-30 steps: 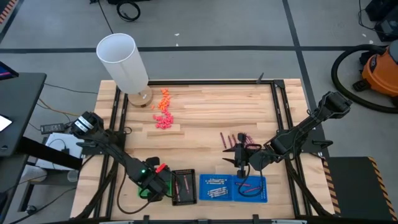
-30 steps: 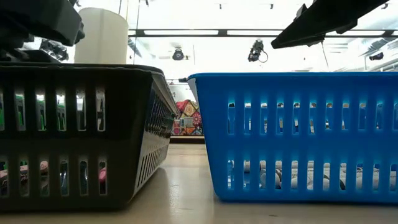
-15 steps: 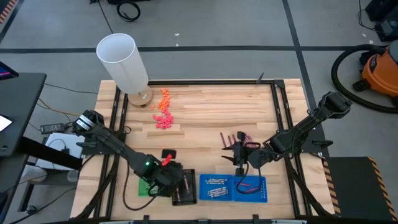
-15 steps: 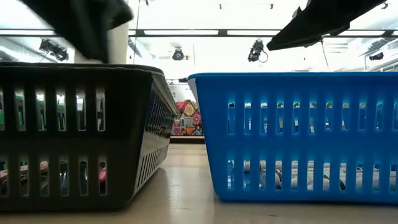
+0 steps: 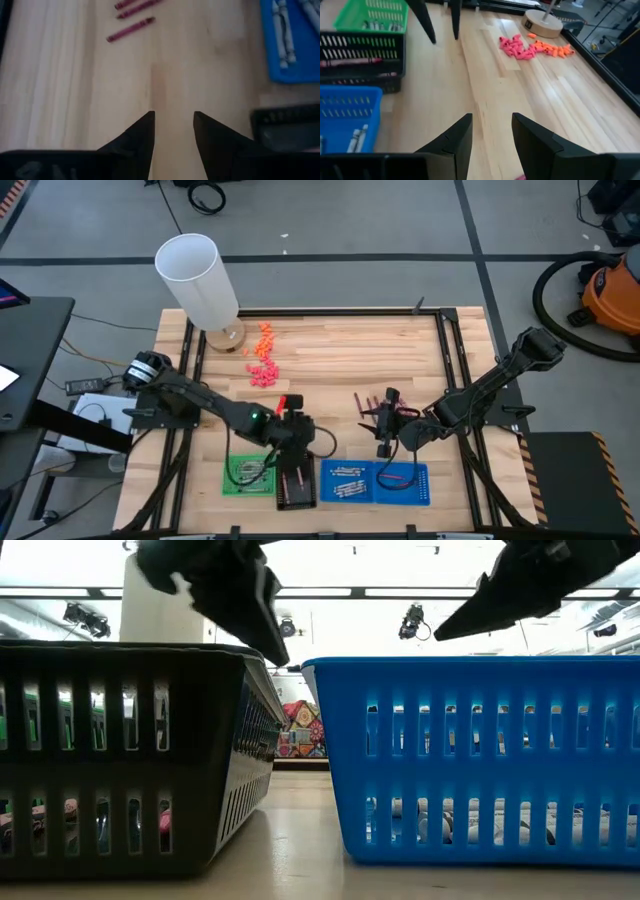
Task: Sort crayons
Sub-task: Put the red crayon into the right blue bin
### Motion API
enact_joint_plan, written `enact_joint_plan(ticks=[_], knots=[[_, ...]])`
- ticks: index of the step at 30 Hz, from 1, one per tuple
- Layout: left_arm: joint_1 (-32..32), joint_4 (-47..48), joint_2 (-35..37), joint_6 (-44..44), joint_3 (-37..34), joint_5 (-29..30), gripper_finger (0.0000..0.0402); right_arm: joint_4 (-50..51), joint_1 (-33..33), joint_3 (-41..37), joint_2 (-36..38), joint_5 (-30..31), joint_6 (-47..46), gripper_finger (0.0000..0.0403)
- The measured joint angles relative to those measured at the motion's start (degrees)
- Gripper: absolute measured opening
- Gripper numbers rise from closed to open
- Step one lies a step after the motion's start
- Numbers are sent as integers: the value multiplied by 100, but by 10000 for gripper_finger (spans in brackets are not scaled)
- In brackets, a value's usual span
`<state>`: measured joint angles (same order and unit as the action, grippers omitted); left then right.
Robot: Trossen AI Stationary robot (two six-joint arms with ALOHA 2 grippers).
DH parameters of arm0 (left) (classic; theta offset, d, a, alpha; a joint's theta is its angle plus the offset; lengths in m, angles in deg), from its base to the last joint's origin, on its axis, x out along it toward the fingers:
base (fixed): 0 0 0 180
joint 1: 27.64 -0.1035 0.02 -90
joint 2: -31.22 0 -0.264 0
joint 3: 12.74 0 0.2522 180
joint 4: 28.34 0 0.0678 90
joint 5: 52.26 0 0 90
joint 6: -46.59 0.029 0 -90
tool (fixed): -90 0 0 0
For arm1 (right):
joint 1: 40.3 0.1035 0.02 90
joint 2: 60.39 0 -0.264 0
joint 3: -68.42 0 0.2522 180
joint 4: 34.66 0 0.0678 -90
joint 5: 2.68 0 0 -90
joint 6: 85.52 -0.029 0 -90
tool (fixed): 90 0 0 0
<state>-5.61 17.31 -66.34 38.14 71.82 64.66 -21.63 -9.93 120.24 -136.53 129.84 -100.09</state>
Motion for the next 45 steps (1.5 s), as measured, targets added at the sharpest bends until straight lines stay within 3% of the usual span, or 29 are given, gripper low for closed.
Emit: enact_joint_plan(ticks=[5,10,17,22,31,41,45], knots=[[-102,-547,-26,487,-122,24,144,-59,-269,0,0,9,-182,148],[-51,-2031,-31,1156,-925,-40,144,-55,-479,0,-83,7,-192,148],[-138,-3256,134,1273,-1696,-250,144,315,-722,-2,-263,-40,-427,148],[-160,-3903,554,1409,-2200,-216,144,281,-1327,-1,-393,-549,-769,148],[-448,-4010,1004,925,-2439,-30,144,222,-2259,307,-1042,-1430,-839,148],[-722,-3641,909,550,-2448,-39,144,2450,-2514,1616,-2127,-1885,-1498,148],[-649,-3620,909,538,-2446,-41,144,2803,-2607,1782,-2258,-2258,-1794,148]])
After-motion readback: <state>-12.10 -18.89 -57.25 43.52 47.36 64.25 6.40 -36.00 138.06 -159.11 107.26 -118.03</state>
